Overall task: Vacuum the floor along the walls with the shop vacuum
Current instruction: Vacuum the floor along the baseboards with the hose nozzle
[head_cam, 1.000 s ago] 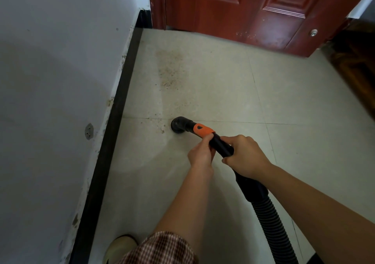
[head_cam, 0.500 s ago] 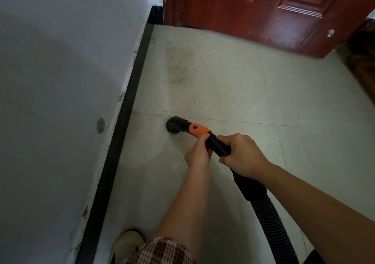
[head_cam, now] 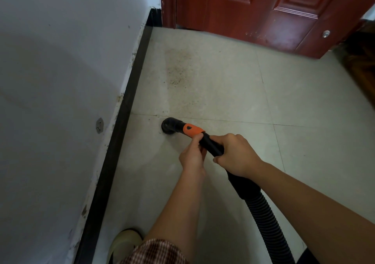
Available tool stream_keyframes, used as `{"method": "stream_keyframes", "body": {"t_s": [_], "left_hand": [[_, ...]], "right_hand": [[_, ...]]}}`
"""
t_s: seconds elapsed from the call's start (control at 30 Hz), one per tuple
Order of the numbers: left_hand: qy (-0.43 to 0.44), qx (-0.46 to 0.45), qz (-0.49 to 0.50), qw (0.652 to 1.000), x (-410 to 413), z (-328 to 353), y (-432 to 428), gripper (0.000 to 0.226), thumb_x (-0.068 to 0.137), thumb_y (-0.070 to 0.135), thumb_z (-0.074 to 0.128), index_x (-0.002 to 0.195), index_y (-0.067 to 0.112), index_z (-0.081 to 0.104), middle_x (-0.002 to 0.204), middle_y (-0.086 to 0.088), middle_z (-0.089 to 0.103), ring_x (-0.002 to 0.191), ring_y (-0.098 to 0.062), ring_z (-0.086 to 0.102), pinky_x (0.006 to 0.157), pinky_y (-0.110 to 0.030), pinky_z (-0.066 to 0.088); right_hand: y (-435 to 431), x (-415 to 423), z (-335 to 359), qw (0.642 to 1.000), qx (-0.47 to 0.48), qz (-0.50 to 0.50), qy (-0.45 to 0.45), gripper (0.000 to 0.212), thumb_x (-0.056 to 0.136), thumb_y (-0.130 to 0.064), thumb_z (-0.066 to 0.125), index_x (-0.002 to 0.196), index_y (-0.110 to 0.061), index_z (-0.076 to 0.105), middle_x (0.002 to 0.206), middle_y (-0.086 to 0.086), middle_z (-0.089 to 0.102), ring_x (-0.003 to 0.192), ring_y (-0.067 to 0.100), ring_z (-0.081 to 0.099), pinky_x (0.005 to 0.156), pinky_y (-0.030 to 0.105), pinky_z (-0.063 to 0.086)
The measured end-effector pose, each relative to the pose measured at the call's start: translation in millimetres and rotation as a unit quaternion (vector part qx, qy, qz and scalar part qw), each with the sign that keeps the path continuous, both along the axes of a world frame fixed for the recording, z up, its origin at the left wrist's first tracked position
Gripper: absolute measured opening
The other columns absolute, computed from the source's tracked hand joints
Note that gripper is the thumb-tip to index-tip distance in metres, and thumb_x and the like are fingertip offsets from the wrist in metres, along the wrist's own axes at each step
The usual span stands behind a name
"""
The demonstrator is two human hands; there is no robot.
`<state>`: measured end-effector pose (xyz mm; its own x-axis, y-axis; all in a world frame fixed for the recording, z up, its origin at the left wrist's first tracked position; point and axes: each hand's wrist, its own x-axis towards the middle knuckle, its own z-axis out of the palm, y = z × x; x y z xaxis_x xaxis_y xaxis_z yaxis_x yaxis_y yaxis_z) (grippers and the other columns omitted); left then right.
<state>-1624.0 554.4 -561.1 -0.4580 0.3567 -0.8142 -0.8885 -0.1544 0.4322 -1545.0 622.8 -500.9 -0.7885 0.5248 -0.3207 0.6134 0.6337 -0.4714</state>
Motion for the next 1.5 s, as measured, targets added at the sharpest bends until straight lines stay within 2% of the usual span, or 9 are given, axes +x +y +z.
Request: {"method": "stream_keyframes", "body": {"t_s": [0.23, 0.43, 0.5, 0.67, 0.8, 0.97, 1.03, 1.3, 1.5], "left_hand": [[-0.017, 0.016, -0.046, 0.999, 25.1, 5.9, 28.0, 0.019, 0.081, 0.015, 0.075, 0.096, 0.004, 0.072, 0.093, -0.008, 0.075, 0.087, -0.015, 0.072, 0.088, -0.025, 0.055], [-0.024, 0.023, -0.065, 0.997, 45.8, 10.9, 43.4, 0.022, 0.081, 0.014, 0.075, 0.100, 0.002, 0.071, 0.096, -0.011, 0.075, 0.091, -0.017, 0.072, 0.091, -0.027, 0.055], [-0.027, 0.023, -0.061, 0.998, 51.1, 11.9, 44.9, 0.023, 0.080, 0.012, 0.075, 0.100, 0.001, 0.071, 0.096, -0.012, 0.074, 0.090, -0.018, 0.072, 0.088, -0.026, 0.056], [-0.030, 0.024, -0.040, 0.998, 59.9, 11.1, 36.8, 0.024, 0.078, 0.010, 0.074, 0.100, 0.001, 0.071, 0.097, -0.010, 0.075, 0.081, -0.016, 0.074, 0.082, -0.025, 0.058], [-0.030, 0.010, -0.012, 0.999, 59.7, 8.2, 26.5, 0.019, 0.076, 0.010, 0.075, 0.093, 0.002, 0.071, 0.087, -0.007, 0.075, 0.073, -0.014, 0.074, 0.075, -0.024, 0.059], [-0.019, -0.002, 0.007, 1.000, 50.0, 5.7, 16.6, 0.022, 0.075, 0.011, 0.075, 0.094, 0.002, 0.071, 0.086, -0.007, 0.075, 0.077, -0.015, 0.074, 0.080, -0.027, 0.059], [-0.018, 0.001, 0.013, 1.000, 44.0, 5.0, 13.1, 0.021, 0.076, 0.010, 0.075, 0.094, 0.001, 0.070, 0.087, -0.007, 0.075, 0.081, -0.017, 0.074, 0.082, -0.028, 0.059], [-0.010, 0.007, 0.022, 1.000, 19.7, 1.7, 1.2, 0.021, 0.076, 0.011, 0.075, 0.095, 0.002, 0.070, 0.078, -0.004, 0.076, 0.074, -0.014, 0.074, 0.077, -0.025, 0.059], [-0.006, -0.008, 0.040, 0.999, 5.2, -0.9, -6.4, 0.021, 0.076, 0.009, 0.075, 0.094, 0.001, 0.069, 0.084, -0.009, 0.076, 0.075, -0.015, 0.074, 0.079, -0.027, 0.060]], "right_hand": [[18.9, 26.7, 7.4, 0.999, 0.019, -0.048, -0.017, 0.032, 0.077, -0.002, 0.061, 0.103, -0.020, 0.068, 0.072, 0.010, 0.064, 0.066, 0.027, 0.063, 0.061, 0.035, 0.053], [30.2, 48.2, 12.5, 0.997, 0.023, -0.072, -0.036, 0.028, 0.078, -0.003, 0.062, 0.100, -0.019, 0.068, 0.070, 0.008, 0.063, 0.066, 0.026, 0.062, 0.055, 0.028, 0.047], [32.8, 53.7, 14.5, 0.996, 0.024, -0.074, -0.040, 0.028, 0.077, -0.003, 0.063, 0.100, -0.018, 0.068, 0.069, 0.008, 0.062, 0.066, 0.026, 0.062, 0.054, 0.026, 0.045], [33.1, 61.2, 17.9, 0.997, 0.019, -0.053, -0.043, 0.032, 0.075, -0.004, 0.064, 0.103, -0.017, 0.069, 0.070, 0.009, 0.064, 0.067, 0.027, 0.062, 0.061, 0.035, 0.052], [28.0, 57.8, 16.3, 0.999, 0.001, -0.029, -0.044, 0.031, 0.074, -0.004, 0.064, 0.099, -0.021, 0.069, 0.066, 0.007, 0.061, 0.059, 0.022, 0.055, 0.053, 0.028, 0.044], [19.9, 47.2, 12.3, 0.999, 0.001, -0.006, -0.038, 0.022, 0.074, -0.004, 0.065, 0.091, -0.018, 0.066, 0.062, 0.003, 0.056, 0.059, 0.023, 0.053, 0.053, 0.028, 0.040], [16.8, 40.9, 11.0, 0.999, 0.002, 0.001, -0.035, 0.020, 0.074, -0.004, 0.064, 0.089, -0.017, 0.065, 0.064, 0.005, 0.058, 0.062, 0.025, 0.056, 0.056, 0.032, 0.044], [6.8, 17.1, 5.5, 1.000, -0.001, 0.010, -0.025, 0.023, 0.076, -0.004, 0.063, 0.094, -0.018, 0.065, 0.072, 0.008, 0.062, 0.069, 0.028, 0.060, 0.063, 0.037, 0.051], [-0.4, 1.9, 0.3, 1.000, -0.009, 0.020, -0.018, 0.023, 0.076, -0.004, 0.065, 0.095, -0.017, 0.066, 0.073, 0.009, 0.064, 0.069, 0.028, 0.062, 0.064, 0.037, 0.052]]}}
